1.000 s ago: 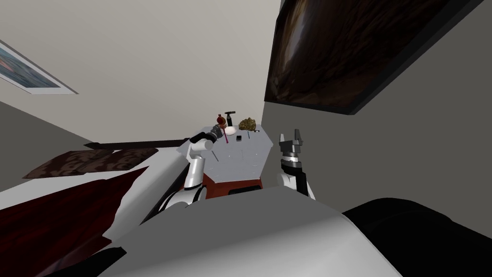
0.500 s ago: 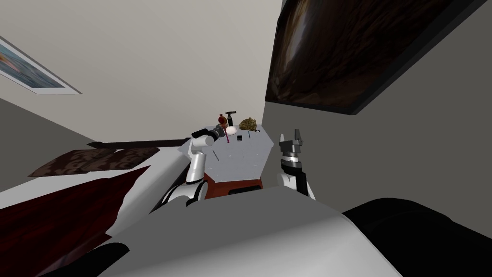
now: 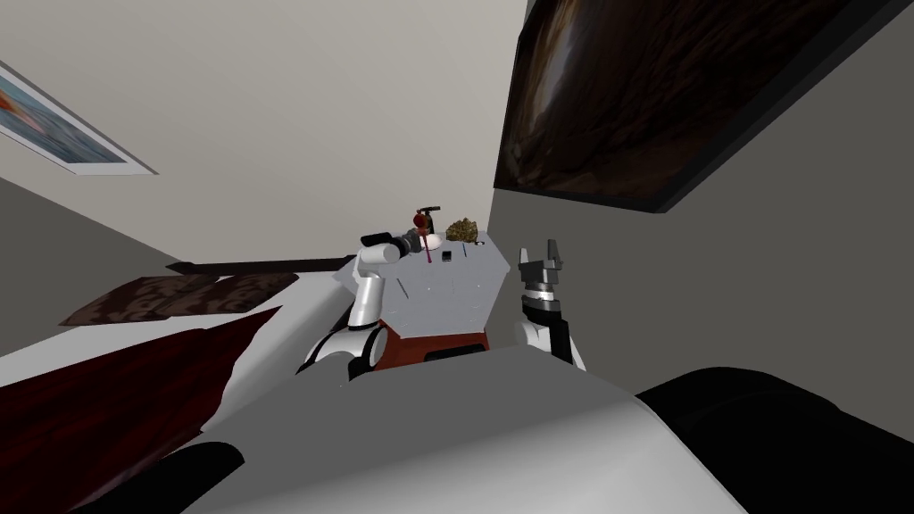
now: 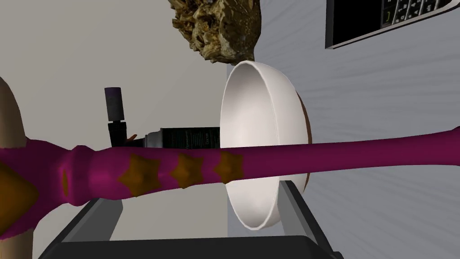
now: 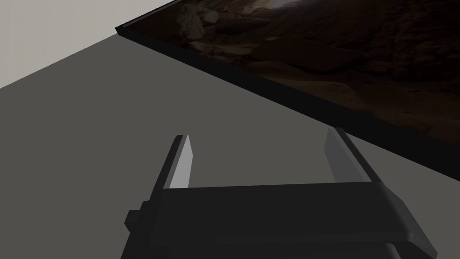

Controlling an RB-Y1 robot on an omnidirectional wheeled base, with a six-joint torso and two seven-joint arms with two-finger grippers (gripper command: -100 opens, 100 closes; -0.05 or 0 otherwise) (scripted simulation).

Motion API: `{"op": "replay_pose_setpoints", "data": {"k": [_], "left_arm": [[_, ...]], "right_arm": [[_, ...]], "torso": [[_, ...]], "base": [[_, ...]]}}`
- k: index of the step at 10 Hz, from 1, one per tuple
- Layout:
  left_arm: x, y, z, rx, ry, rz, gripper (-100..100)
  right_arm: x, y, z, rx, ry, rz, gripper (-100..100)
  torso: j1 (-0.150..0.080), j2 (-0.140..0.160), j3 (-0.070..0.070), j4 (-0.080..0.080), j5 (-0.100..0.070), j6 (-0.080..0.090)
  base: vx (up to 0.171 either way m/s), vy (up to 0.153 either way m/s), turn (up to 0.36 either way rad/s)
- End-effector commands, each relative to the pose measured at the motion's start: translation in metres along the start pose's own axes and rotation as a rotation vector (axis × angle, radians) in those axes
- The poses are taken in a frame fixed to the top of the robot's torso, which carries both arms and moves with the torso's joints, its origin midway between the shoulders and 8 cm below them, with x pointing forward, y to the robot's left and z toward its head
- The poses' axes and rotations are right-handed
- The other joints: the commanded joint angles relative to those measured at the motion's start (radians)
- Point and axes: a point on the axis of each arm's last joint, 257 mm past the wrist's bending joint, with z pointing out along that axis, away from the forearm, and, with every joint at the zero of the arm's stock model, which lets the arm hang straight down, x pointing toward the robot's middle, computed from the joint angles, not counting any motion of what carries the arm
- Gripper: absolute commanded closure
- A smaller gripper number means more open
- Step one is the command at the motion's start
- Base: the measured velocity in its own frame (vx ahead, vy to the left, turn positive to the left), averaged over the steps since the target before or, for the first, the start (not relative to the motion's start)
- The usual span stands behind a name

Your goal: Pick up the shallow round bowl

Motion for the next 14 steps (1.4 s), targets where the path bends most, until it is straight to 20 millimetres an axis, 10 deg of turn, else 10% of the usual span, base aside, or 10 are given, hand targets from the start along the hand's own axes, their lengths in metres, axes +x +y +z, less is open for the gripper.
{"op": "replay_pose_setpoints", "data": {"k": [1,14], "left_arm": [[0.009,-0.001,0.003,-0.037,0.022,0.013,-100],[0.063,0.012,0.011,-0.362,0.166,0.137,-100]], "right_arm": [[0.000,0.000,0.000,0.000,0.000,0.000,0],[0.000,0.000,0.000,0.000,0.000,0.000,0]], "torso": [[0.000,0.000,0.000,0.000,0.000,0.000],[0.000,-0.001,0.000,0.000,0.000,0.000]], "base": [[0.001,0.024,0.004],[0.010,0.027,-0.006]]}}
